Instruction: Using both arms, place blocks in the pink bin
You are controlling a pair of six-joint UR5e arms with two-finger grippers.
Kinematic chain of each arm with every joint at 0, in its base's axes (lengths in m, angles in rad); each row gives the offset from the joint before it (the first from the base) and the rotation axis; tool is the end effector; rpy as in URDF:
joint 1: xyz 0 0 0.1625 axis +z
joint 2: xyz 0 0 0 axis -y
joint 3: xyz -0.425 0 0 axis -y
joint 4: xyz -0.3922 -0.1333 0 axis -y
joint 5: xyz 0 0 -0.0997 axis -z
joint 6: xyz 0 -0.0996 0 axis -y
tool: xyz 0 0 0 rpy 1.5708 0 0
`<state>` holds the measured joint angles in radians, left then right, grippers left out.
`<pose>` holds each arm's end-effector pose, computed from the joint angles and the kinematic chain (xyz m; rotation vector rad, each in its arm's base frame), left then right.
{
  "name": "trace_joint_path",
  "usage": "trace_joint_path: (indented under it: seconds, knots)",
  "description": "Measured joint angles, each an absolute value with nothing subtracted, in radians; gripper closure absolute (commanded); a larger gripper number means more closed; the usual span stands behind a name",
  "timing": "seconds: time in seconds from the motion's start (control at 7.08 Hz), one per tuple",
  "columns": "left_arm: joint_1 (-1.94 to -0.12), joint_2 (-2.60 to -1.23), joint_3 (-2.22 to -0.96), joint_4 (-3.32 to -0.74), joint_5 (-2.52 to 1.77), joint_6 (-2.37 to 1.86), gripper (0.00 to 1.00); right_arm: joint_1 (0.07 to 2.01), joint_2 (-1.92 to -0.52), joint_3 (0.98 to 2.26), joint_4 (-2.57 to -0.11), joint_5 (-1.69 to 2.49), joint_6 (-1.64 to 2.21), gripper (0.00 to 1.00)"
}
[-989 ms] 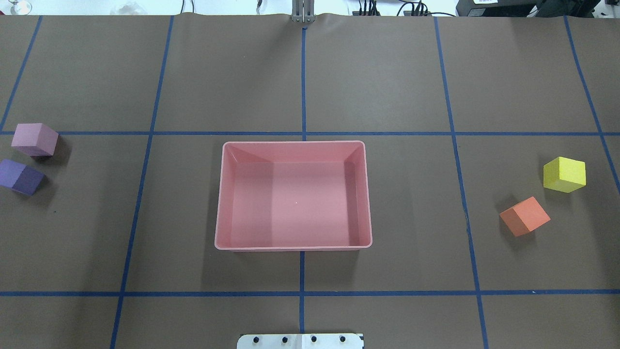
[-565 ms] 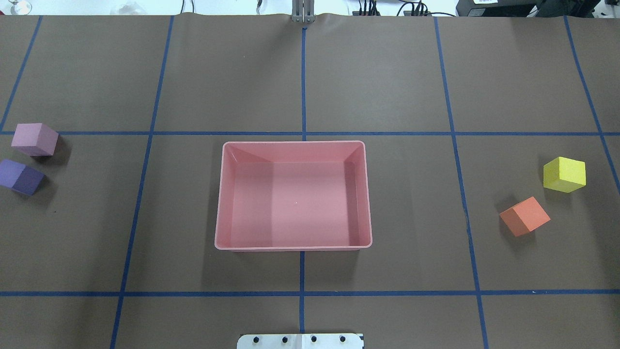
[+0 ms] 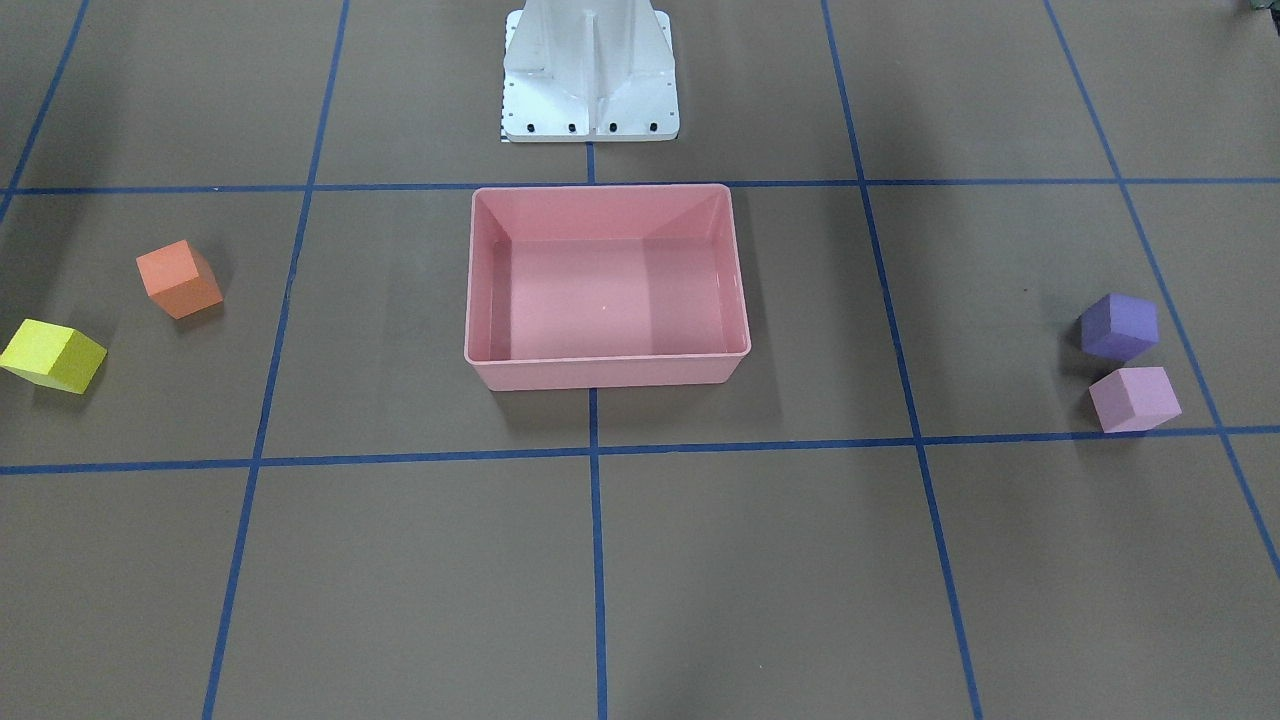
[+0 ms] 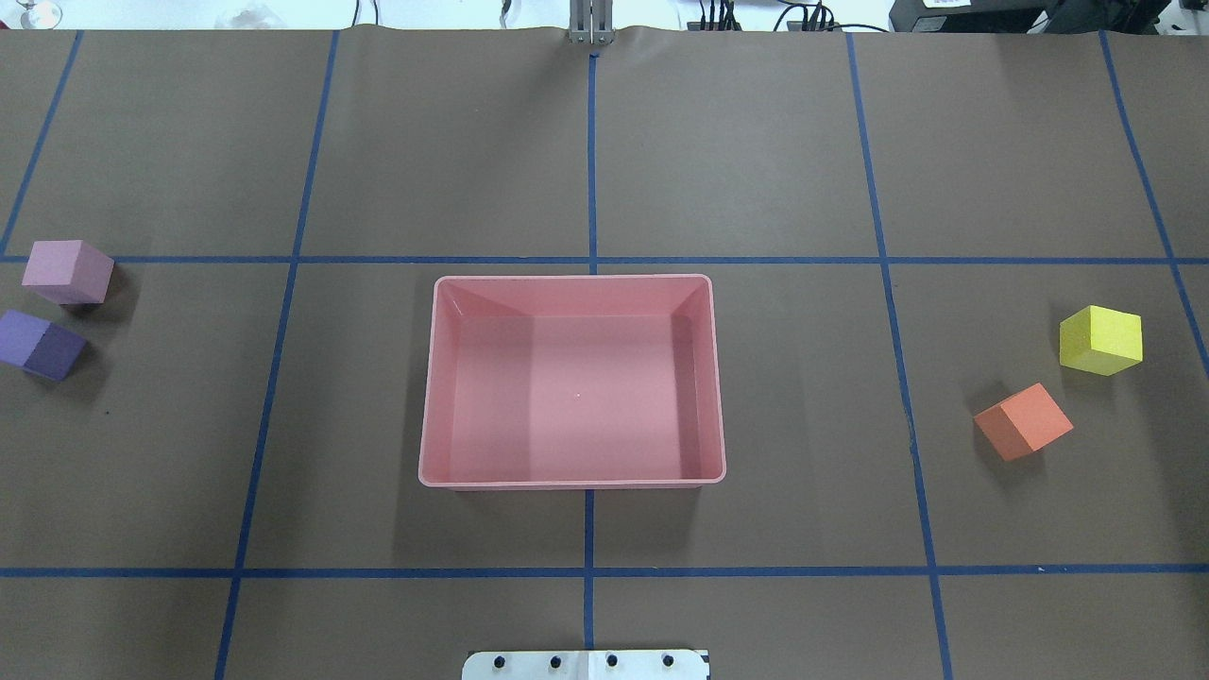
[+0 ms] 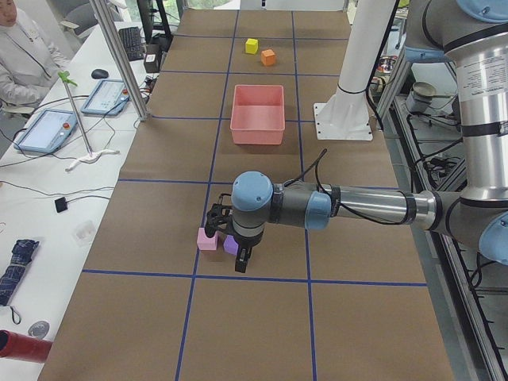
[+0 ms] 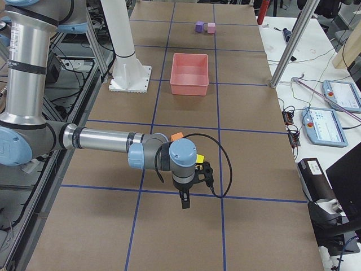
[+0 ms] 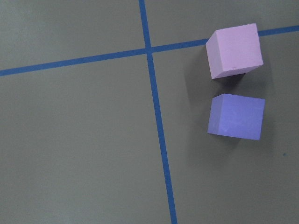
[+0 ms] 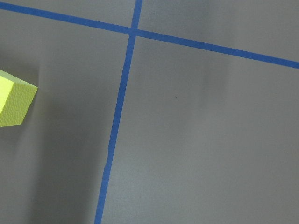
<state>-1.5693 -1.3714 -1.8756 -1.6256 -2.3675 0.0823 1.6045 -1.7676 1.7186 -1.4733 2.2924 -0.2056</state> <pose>-0.0615 -0.4155 0.5906 0.1838 0.7888 0.1430 0.0813 -0.4093 0.6684 0.1324 -0.7118 -0.1818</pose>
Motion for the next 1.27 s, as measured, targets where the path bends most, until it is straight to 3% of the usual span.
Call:
trace_joint_path:
  seconds: [0.42, 0.71, 1.27]
  knots:
    - [-1.569, -1.482, -1.85, -1.694, -2.365, 0.084, 0.0, 1.605, -1.769, 1.714, -1.256, 2.296, -0.188, 0.0]
    - [-1.568, -1.505, -1.755, -1.866, -2.366, 0.069, 0.0, 1.605, -1.765, 1.72, -1.22, 2.314, -0.15, 0.0]
    - [-1.393, -1.548, -1.606, -2.078, -2.346, -0.283, 0.0, 1.605, -1.76, 1.725, -1.18, 2.326, -0.119, 0.0]
